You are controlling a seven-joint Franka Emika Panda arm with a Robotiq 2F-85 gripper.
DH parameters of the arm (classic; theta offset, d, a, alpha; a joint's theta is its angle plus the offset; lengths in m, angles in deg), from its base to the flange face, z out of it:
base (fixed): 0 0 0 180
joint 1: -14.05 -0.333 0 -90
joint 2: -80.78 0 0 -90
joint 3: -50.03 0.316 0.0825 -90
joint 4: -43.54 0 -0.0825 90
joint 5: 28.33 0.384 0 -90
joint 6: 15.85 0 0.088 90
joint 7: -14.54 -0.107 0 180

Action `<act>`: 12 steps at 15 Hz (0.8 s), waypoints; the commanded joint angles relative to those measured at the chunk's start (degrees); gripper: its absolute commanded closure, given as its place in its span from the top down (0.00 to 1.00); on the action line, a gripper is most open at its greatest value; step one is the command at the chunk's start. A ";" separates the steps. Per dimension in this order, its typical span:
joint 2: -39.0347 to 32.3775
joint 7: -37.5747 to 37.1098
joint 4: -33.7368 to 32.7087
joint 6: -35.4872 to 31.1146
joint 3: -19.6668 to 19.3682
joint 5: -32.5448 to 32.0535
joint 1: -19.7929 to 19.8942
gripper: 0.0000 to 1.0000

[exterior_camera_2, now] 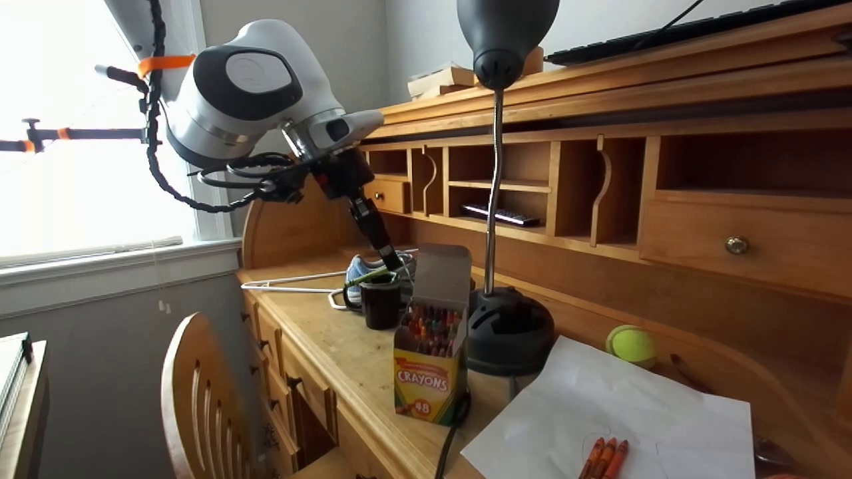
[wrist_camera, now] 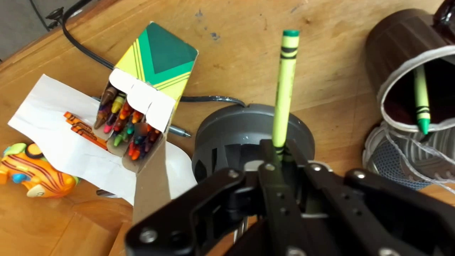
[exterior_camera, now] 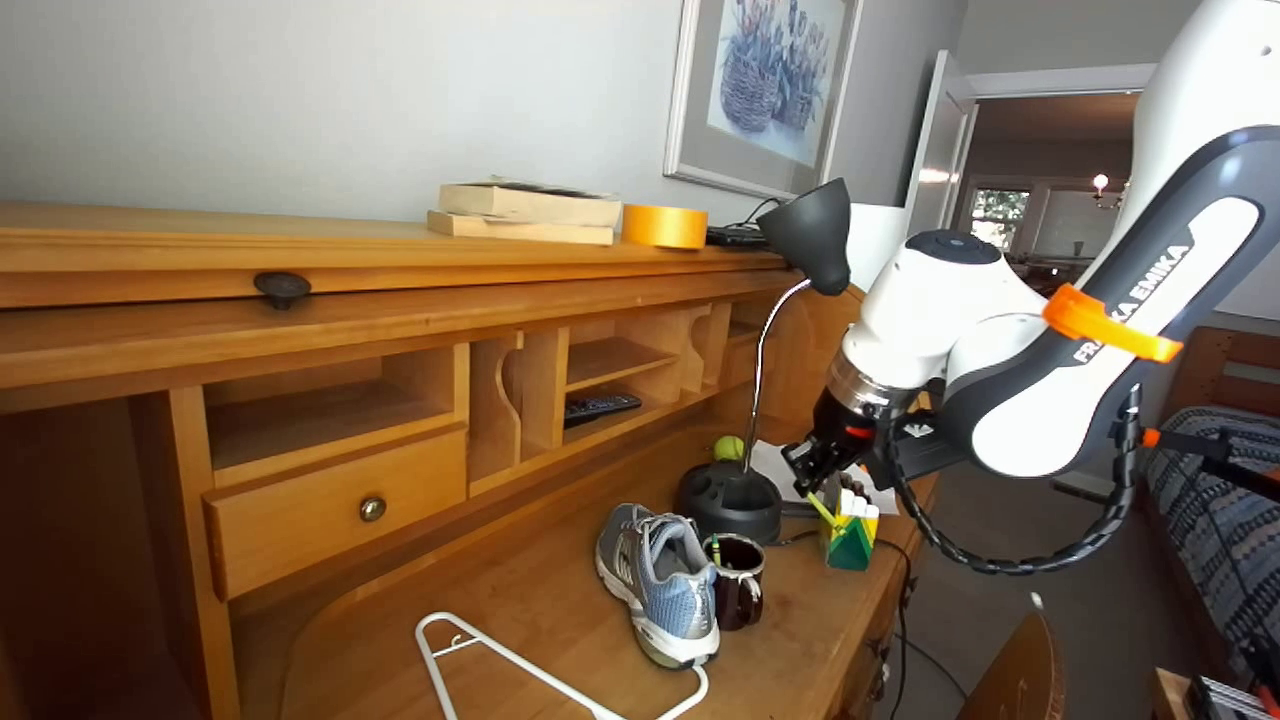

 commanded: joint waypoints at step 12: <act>-4.81 -14.70 6.48 -4.09 -26.39 0.81 -23.13 0.03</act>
